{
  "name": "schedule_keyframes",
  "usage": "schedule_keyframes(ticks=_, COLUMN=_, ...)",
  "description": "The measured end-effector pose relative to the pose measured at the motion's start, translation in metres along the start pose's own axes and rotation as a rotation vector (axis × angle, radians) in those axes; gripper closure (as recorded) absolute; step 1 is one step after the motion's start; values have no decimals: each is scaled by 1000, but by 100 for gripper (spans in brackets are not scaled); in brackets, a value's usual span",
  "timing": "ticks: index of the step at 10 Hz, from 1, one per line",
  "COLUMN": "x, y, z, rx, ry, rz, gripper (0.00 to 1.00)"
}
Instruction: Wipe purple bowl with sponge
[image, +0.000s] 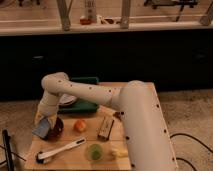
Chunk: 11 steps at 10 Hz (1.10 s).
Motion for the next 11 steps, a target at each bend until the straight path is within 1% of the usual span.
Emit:
schedule_keyframes(ticks=1, x=-6, y=3, z=2, rx=-18, ry=-8, rz=-1, gripper=100)
schedule_keyframes(ticks=2, x=-9, y=7, z=2, rx=-26, ry=-9, rz=7, gripper=100)
schedule_keyframes(ticks=5, x=-10, y=38, z=-9, rx=-56, ry=0, rz=73, gripper=100)
schedule_keyframes(ticks=6, x=-8, y=46, z=-12, rx=-67, ry=12, rz=101, gripper=100)
schedule_keyframes(ticks=8, x=1, y=55, z=-17, rx=-75, ry=40, rz=133, gripper=100)
schedule_keyframes(ticks=10, x=19, y=52, z=-19, rx=-83, ry=88, rz=152, gripper=100)
schedule_keyframes(ticks=11, x=30, y=53, z=-21, rx=-81, ry=107, rz=162, gripper=100)
